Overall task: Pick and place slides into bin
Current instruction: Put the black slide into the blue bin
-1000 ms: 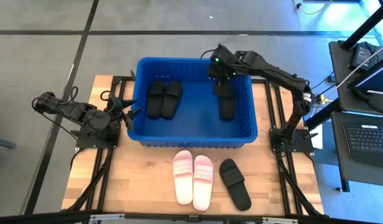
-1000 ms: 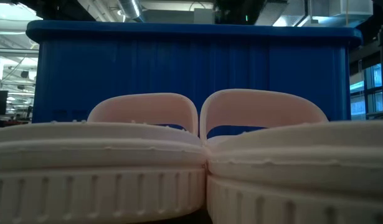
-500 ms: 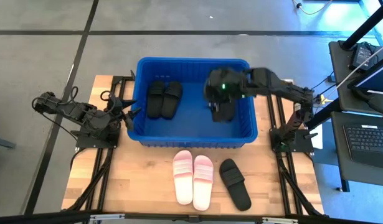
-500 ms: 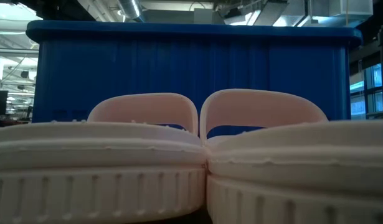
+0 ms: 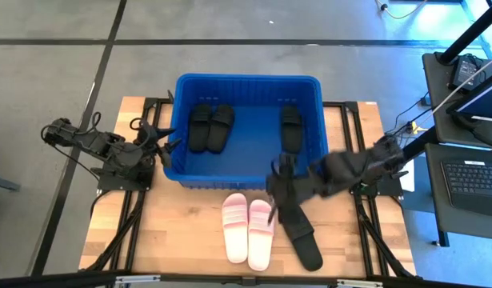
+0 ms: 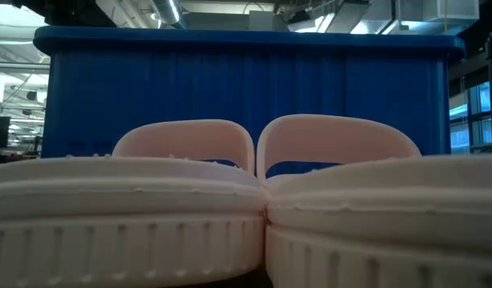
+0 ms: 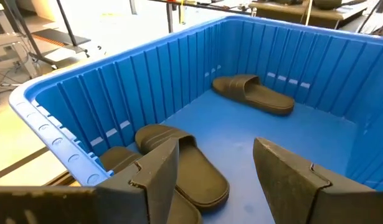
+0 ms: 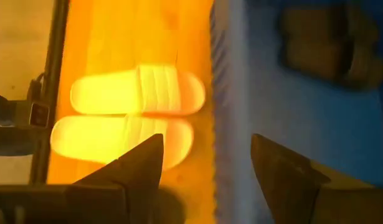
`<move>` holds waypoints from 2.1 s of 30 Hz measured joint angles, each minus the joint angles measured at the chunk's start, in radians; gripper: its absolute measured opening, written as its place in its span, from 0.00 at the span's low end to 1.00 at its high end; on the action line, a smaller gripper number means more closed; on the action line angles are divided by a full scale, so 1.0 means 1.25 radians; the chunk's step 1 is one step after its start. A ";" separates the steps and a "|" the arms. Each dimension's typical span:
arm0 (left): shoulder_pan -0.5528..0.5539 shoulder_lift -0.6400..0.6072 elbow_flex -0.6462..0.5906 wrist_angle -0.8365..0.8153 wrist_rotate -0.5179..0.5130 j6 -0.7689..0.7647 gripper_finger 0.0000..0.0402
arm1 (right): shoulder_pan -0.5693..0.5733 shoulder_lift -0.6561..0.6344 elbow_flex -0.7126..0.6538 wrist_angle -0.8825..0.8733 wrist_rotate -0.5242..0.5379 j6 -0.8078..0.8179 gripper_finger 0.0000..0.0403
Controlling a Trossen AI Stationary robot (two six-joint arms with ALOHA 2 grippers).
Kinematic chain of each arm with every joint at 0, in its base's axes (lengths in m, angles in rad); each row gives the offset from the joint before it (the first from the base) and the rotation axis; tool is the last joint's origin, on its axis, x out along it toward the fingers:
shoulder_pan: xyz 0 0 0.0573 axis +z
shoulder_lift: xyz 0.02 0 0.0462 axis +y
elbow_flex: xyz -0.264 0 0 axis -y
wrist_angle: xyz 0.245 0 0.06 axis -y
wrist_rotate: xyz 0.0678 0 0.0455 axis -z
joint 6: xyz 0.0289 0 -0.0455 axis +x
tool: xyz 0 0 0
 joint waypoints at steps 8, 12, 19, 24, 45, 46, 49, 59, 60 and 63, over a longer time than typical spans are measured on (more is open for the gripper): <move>0.000 0.000 0.000 -0.026 0.000 0.000 0.50 | 0.169 0.142 -0.001 -0.127 0.061 0.223 0.60; 0.000 0.000 0.000 -0.029 0.000 0.000 0.50 | 0.230 0.211 -0.001 -0.131 0.045 0.226 0.60; 0.000 0.000 0.000 -0.031 0.000 0.000 0.50 | 0.293 0.317 -0.001 -0.129 -0.021 0.205 0.60; 0.000 0.000 0.000 -0.031 0.000 0.000 0.50 | 0.300 0.372 -0.001 -0.129 -0.024 0.230 0.60; 0.000 0.000 0.000 -0.033 0.000 -0.005 0.50 | 0.305 0.289 -0.275 -0.128 -0.090 0.305 0.60; 0.000 0.000 0.000 -0.033 0.000 -0.005 0.50 | 0.305 0.278 -0.296 -0.120 -0.088 0.296 0.60; 0.000 0.000 0.000 -0.033 0.000 -0.005 0.50 | 0.305 0.252 -0.354 -0.078 -0.075 0.286 0.60; 0.000 0.000 0.000 -0.033 0.000 -0.008 0.50 | 0.304 0.227 -0.441 0.025 -0.036 0.244 0.60; 0.000 0.000 0.000 -0.033 0.000 -0.008 0.50 | 0.302 0.228 -0.445 0.026 -0.026 0.248 0.60; 0.000 0.001 0.000 -0.033 0.000 -0.009 0.50 | 0.291 0.228 -0.466 0.041 -0.021 0.273 0.60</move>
